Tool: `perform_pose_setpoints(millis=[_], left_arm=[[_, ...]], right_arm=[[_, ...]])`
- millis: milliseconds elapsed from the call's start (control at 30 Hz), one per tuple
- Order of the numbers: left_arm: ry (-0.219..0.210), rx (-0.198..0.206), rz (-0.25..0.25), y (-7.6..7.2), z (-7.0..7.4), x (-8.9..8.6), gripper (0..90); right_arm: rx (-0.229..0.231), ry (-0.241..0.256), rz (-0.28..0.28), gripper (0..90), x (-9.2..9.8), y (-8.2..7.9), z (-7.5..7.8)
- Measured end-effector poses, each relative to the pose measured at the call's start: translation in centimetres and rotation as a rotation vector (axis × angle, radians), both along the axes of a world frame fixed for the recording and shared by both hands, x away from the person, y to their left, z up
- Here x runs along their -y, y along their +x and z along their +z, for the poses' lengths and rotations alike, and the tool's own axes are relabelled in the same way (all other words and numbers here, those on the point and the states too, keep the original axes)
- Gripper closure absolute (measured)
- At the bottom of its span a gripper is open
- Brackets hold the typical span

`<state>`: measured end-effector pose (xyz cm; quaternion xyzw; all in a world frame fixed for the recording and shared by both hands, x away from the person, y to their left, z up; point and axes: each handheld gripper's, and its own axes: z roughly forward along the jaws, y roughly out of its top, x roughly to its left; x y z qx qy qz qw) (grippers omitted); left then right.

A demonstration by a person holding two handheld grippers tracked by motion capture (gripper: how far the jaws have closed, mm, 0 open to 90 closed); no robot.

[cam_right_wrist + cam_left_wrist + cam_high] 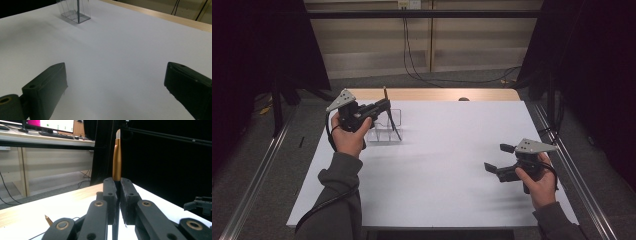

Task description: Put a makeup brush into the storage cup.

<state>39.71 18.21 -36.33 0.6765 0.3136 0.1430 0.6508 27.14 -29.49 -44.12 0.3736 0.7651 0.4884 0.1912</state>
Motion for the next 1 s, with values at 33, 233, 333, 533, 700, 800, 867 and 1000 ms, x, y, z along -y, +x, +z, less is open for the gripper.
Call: perform_pose_setpoints(millis=[33,233,333,533,700,800,867,1000], left_arm=[[0.005,-0.001,-0.004,0.1,0.0,-0.1,83.8],[0.009,-0.003,0.010,0.5,-0.2,0.0,83.8],[0.005,-0.001,0.016,0.8,-0.3,0.1,83.8],[0.017,-0.007,0.033,1.3,-0.6,0.0,83.8],[0.029,-0.007,0.038,1.7,-0.8,-0.2,83.8],[0.056,-0.002,0.046,1.9,-0.9,-0.3,83.8],[0.049,-0.001,0.043,2.1,-0.9,-0.4,83.8],[0.041,-0.002,0.062,2.3,-0.9,-0.2,83.8]], right_arm=[[-0.002,0.001,-0.001,4.2,0.0,0.0,0.0],[0.000,0.000,0.000,4.1,0.0,0.0,0.1],[0.001,-0.001,-0.001,4.1,0.0,0.0,0.1],[0.003,0.000,0.002,4.2,0.1,0.0,0.1],[0.003,0.002,0.001,4.1,0.1,0.0,0.1],[0.003,0.001,0.000,4.1,0.1,0.0,0.1],[0.004,0.002,0.001,4.1,0.1,0.0,0.1],[0.006,0.003,0.000,4.2,0.2,0.0,0.1]])
